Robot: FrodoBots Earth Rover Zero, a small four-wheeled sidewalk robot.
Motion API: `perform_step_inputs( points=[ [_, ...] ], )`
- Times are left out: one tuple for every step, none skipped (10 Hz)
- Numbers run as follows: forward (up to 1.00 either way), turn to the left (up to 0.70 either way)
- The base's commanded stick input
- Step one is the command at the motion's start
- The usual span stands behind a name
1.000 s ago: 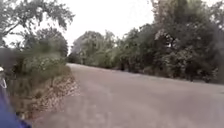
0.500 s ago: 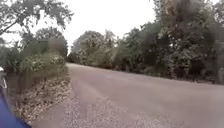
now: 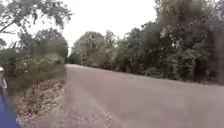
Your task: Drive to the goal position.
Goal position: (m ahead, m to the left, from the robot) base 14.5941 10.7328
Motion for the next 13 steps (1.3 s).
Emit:
perform_step_inputs(
  points=[
    [0.7,0.0],
    [0.7,0.0],
    [0.7,0.0],
    [0.7,0.0],
    [0.7,0.0],
    [0.7,0.0],
    [0.7,0.0],
    [0.7,0.0],
    [0.7,0.01],
    [0.7,0.19],
    [0.7,0.35],
    [0.7,0.35],
    [0.7,0.35]
  ],
)
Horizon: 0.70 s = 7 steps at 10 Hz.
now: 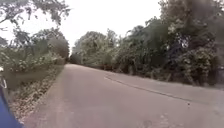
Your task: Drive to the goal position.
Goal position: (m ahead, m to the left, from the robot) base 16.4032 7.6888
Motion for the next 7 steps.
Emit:
perform_step_inputs(
  points=[
    [0.7,0.35],
    [0.7,0.24],
    [0.7,0.06],
    [0.7,0.0],
    [0.7,0.0],
    [0.7,0.0],
    [0.7,0.0]
  ],
)
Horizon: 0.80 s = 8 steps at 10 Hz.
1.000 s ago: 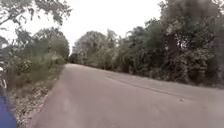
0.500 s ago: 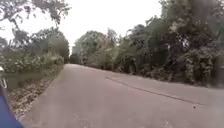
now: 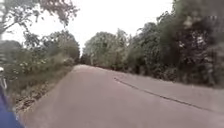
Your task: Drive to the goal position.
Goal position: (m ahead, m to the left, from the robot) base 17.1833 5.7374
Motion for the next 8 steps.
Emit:
perform_step_inputs(
  points=[
    [0.7,0.0],
    [0.7,0.0],
    [0.7,0.0],
    [0.7,0.0],
    [0.7,0.0],
    [0.7,0.0],
    [0.7,0.0],
    [0.7,0.0]
  ],
)
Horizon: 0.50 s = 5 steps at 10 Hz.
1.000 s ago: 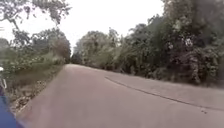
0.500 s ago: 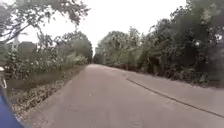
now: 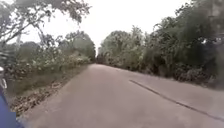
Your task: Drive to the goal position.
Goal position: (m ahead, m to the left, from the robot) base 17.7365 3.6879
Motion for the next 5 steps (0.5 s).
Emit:
perform_step_inputs(
  points=[
    [0.7,0.0],
    [0.7,0.24],
    [0.7,0.34],
    [0.7,0.24],
    [0.7,0.05]
  ],
)
